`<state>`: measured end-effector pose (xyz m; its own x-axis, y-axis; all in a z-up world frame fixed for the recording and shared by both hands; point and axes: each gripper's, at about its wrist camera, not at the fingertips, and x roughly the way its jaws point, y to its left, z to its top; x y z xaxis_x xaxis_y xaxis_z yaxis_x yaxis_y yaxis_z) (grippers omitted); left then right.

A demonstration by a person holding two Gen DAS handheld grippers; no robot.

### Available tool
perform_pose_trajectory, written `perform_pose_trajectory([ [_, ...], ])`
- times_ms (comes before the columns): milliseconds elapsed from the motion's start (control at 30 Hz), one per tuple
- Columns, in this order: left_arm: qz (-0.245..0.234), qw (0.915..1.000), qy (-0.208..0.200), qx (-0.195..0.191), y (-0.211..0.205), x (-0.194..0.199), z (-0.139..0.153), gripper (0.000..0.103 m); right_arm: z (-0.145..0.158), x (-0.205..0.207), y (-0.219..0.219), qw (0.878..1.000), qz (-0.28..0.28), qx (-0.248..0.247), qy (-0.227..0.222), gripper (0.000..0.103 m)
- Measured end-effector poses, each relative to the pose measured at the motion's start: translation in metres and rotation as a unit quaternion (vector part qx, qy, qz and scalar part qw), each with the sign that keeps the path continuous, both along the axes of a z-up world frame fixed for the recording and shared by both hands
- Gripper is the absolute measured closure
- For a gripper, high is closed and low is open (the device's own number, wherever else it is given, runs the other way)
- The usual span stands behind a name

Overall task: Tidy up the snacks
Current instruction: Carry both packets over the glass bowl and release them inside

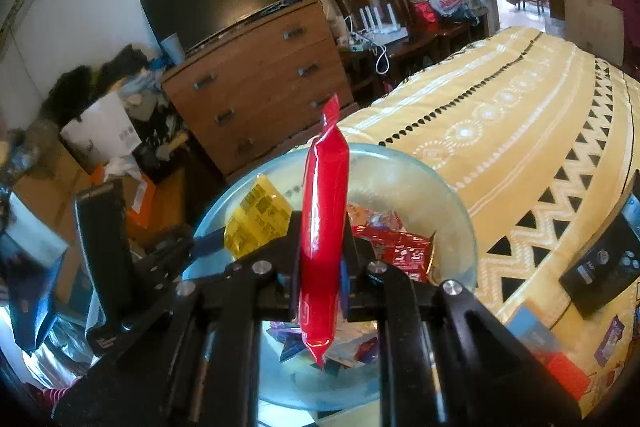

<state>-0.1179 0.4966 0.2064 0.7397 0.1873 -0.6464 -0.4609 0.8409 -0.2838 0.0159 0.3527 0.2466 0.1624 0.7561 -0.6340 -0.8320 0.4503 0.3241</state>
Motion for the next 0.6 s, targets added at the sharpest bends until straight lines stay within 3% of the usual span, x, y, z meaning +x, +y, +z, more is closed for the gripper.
perform_pose_trajectory([
  [400,0.006,0.9999,0.008,-0.006,0.008,0.004,-0.005,0.029,-0.009,0.000,0.014,1.000,-0.002,-0.016,0.007,0.088],
  [600,0.022,0.9994,0.027,-0.007,0.008,0.007,-0.008,0.023,-0.011,-0.003,0.020,1.000,0.004,-0.026,0.004,0.085],
])
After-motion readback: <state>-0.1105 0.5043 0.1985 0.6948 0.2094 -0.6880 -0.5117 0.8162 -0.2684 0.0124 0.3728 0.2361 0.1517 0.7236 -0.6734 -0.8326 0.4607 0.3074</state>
